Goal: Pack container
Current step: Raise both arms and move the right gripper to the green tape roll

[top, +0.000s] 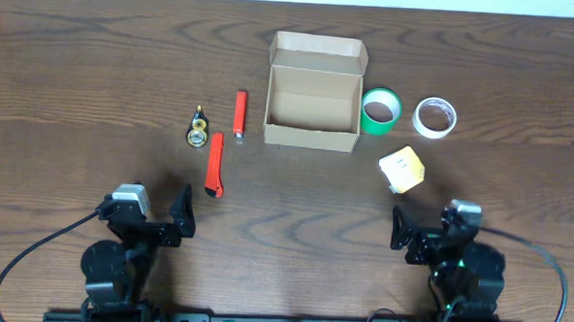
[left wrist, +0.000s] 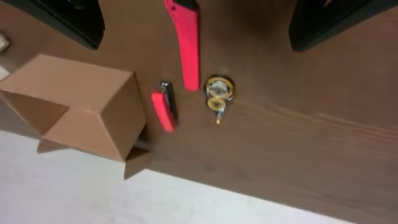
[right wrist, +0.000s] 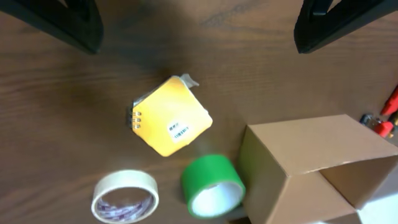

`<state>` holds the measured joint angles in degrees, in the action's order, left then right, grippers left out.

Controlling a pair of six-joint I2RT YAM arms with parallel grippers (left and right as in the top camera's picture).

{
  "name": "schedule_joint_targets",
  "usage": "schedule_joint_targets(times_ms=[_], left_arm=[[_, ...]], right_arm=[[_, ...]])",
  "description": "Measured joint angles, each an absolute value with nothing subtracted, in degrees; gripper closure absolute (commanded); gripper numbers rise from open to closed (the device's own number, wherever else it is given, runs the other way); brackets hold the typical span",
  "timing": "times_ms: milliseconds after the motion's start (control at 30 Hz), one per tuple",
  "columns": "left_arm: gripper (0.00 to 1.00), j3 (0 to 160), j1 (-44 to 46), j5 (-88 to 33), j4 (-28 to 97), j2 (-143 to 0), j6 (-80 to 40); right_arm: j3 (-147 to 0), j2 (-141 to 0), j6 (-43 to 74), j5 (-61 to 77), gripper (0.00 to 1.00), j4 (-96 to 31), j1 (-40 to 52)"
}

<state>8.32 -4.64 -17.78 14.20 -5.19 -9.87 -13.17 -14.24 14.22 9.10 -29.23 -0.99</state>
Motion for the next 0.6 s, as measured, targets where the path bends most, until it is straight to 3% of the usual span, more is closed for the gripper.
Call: schedule_joint_targets(times_ms=[233,467,600], left_arm=[[0.05,26.5,-4.6,-18.1,28.6,-16.7,-10.0],[0.05,50.3,-4.6,-17.9,44.0,-41.3,-1.8],[0.05,63.8,-4.6,-17.5,51.1,-55.1,2.2]], right_arm=[[-35.2,-44.6,10.4,8.8,0.01,-35.3,-1.0],[-67.2,-71.6,6.0,8.5,0.01,-52.7,-1.0],[-81.3,-79.0,5.0,10.0,0.01,-59.2,-1.0]])
